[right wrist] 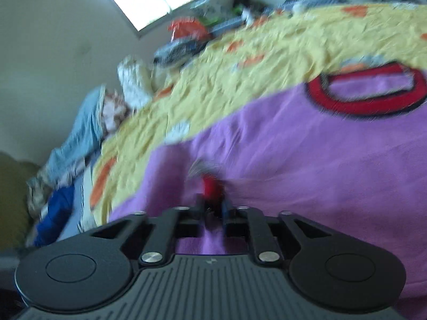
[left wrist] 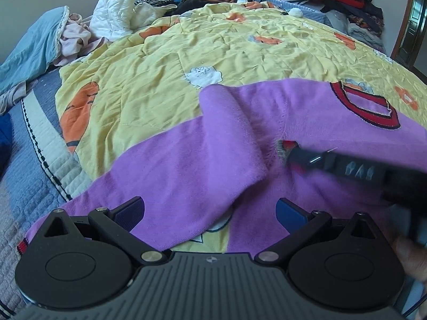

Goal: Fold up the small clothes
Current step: 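Carry the sleeve across the sweater body and release it with the right gripper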

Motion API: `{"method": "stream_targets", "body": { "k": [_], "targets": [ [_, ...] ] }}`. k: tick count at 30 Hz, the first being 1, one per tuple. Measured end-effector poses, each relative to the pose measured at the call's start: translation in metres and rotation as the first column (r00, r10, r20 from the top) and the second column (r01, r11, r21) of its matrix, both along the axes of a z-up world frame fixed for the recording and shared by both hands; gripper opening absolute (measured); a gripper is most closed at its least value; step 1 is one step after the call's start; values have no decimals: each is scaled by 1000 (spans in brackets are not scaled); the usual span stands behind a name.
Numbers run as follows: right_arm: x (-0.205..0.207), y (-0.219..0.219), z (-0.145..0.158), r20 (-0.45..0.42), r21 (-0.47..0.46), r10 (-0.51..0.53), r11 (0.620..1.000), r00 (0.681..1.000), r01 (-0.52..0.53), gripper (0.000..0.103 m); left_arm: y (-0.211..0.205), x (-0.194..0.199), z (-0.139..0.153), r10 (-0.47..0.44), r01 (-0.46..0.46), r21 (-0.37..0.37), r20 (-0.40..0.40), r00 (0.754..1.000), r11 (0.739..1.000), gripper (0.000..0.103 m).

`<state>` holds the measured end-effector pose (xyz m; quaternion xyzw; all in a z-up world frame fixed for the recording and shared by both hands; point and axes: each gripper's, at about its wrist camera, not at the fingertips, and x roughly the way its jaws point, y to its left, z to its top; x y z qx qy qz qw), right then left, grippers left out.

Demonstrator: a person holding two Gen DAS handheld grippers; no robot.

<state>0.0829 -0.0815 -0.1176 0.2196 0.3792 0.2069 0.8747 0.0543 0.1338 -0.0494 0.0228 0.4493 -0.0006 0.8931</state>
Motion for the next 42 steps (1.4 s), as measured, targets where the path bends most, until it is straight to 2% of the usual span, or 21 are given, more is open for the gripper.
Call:
{"method": "stream_targets", "body": {
  "k": [2, 5, 9, 12, 15, 16, 18, 20, 21, 23, 25, 26, 27, 29, 32, 34, 37, 38, 40, 41, 42],
  "targets": [
    [-13, -1, 6, 41, 35, 15, 999, 999, -16, 71, 2, 1, 2, 5, -5, -7, 5, 1000, 1000, 103],
    [-38, -21, 22, 100, 29, -21, 999, 995, 18, 71, 0, 5, 6, 3, -2, -28, 15, 1000, 1000, 103],
    [-76, -86, 39, 170, -67, -169, 981, 971, 183, 71, -13, 20, 10, -39, 41, -66, 44, 998, 997, 103],
    [-96, -162, 48, 191, -131, -331, 924, 924, 358, 71, -28, 36, 12, -97, 104, -130, 59, 994, 986, 103],
    [-101, -248, 50, 177, -146, -500, 838, 847, 525, 71, -51, 51, 5, -171, 185, -189, 87, 981, 964, 103],
    [-98, -277, 47, 151, -131, -546, 815, 824, 564, 72, -59, 58, -1, -187, 199, -190, 79, 979, 961, 103],
    [-86, -329, 33, 38, -69, -609, 789, 792, 610, 71, -74, 68, -13, -220, 225, -187, 46, 974, 956, 103],
    [-76, -360, 18, -35, -31, -610, 792, 792, 609, 70, -85, 74, -24, -239, 240, -158, 25, 971, 958, 103],
    [-71, -368, 12, -68, -14, -609, 793, 790, 610, 60, -88, 74, -29, -241, 241, -131, 17, 970, 962, 103],
    [-63, -375, 4, -97, 40, -572, 815, 814, 578, 48, -93, 73, -37, -249, 249, -87, 13, 968, 965, 103],
    [-52, -366, -2, -121, 7, -541, 838, 832, 546, 36, -93, 74, -45, -252, 252, -47, -7, 968, 967, 103],
    [-48, -363, -5, -120, -4, -526, 848, 842, 530, 14, -94, 74, -48, -256, 256, -35, -13, 967, 966, 103],
    [-46, -361, -6, -110, -12, -519, 853, 848, 521, 7, -93, 74, -51, -260, 259, -32, -11, 966, 965, 103],
    [-47, -350, 8, -22, -80, -522, 851, 852, 519, 6, -90, 72, -50, -263, 263, -32, -2, 965, 964, 103],
    [-51, -334, 49, 132, -161, -497, 843, 857, 514, 5, -93, 76, -47, -268, 268, -12, -3, 963, 963, 103],
    [-46, -326, 69, 197, -235, -465, 832, 863, 502, 5, -98, 78, -46, -271, 271, 12, 7, 962, 962, 103],
    [-21, -332, 54, 170, -383, -461, 783, 871, 490, 5, -103, 79, -48, -286, 285, 29, 23, 958, 958, 103],
    [-9, -338, 39, 111, -422, -466, 778, 878, 466, 6, -103, 78, -49, -292, 291, 27, 31, 956, 956, 103],
    [4, -347, 15, -2, -488, -492, 761, 871, 428, 7, -98, 79, -50, -286, 285, 31, 35, 958, 958, 103],
    [-3, -347, 16, 7, -482, -493, 761, 870, 435, 8, -95, 80, -48, -285, 284, 39, 33, 958, 958, 103],
    [-14, -344, 21, 30, -463, -493, 764, 869, 450, 18, -90, 79, -47, -279, 277, 58, 37, 960, 959, 103]
  ]
}}
